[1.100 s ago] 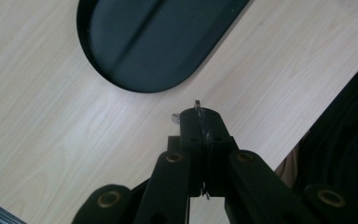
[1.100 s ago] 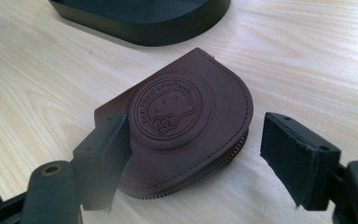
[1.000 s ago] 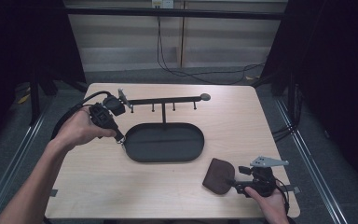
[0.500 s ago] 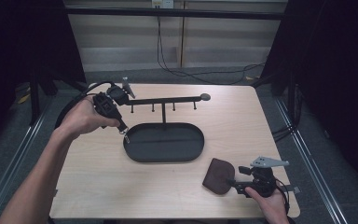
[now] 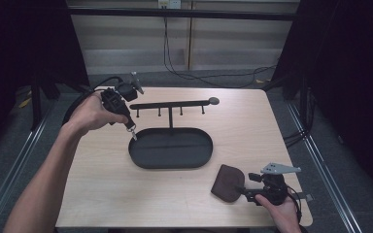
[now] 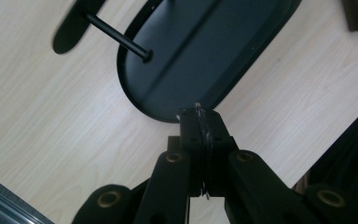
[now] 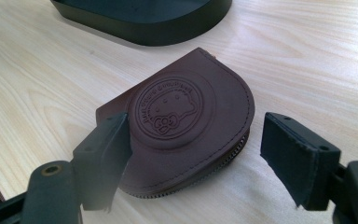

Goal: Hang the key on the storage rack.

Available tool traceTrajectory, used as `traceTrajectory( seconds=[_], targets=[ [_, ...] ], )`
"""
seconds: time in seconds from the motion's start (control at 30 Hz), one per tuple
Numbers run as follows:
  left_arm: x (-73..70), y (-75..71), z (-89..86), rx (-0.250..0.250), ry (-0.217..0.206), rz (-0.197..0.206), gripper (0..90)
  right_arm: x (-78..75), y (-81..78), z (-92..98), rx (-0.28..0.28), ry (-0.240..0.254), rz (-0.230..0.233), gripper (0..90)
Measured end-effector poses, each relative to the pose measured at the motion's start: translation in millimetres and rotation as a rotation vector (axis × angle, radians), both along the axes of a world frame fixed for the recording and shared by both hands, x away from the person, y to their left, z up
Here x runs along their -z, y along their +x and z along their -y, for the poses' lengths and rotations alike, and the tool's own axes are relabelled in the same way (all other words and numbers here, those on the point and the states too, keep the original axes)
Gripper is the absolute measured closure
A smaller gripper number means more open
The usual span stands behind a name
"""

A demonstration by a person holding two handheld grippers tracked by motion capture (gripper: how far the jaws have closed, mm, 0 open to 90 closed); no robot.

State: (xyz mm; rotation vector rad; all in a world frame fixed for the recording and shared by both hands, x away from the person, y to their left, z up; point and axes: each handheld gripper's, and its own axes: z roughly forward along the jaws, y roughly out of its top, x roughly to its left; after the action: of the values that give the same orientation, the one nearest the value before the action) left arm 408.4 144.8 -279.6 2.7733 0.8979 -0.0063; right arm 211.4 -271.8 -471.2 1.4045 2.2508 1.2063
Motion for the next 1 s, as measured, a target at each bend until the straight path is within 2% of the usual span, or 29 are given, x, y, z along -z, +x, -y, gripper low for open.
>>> traceTrajectory(
  seconds=[0.03, 0.33, 0.43, 0.57, 0.73, 0.8, 1.0],
  targets=[
    [-1.0, 1.4, 0.1, -0.01, -0.012, 0.005, 89.4, 0.0, -0.1, 0.0, -0.001, 0.0, 0.0, 24.6],
    [-3.8, 14.4, 1.3, -0.057, -0.029, 0.015, 89.4, 0.4, 0.3, -0.3, -0.007, -0.004, -0.005, 24.6],
    [0.5, 16.4, 3.4, -0.06, -0.014, 0.022, 89.4, 0.5, 0.3, -0.4, -0.009, -0.004, -0.003, 24.5],
    [2.9, 20.0, 5.3, -0.065, -0.032, 0.022, 89.4, 0.6, 0.6, -0.7, -0.014, -0.007, -0.001, 24.6],
    [5.6, 22.9, 5.7, -0.081, -0.017, 0.028, 89.3, 0.3, 0.2, -0.4, -0.01, -0.005, -0.002, 24.5],
    [7.0, 24.7, 3.8, -0.083, -0.031, 0.026, 89.3, 0.5, 0.3, -0.5, -0.014, -0.006, 0.0, 24.6],
    [8.5, 26.9, 5.4, -0.087, -0.033, 0.033, 89.3, 0.5, 0.4, -0.6, -0.015, -0.006, 0.0, 24.6]
  ],
)
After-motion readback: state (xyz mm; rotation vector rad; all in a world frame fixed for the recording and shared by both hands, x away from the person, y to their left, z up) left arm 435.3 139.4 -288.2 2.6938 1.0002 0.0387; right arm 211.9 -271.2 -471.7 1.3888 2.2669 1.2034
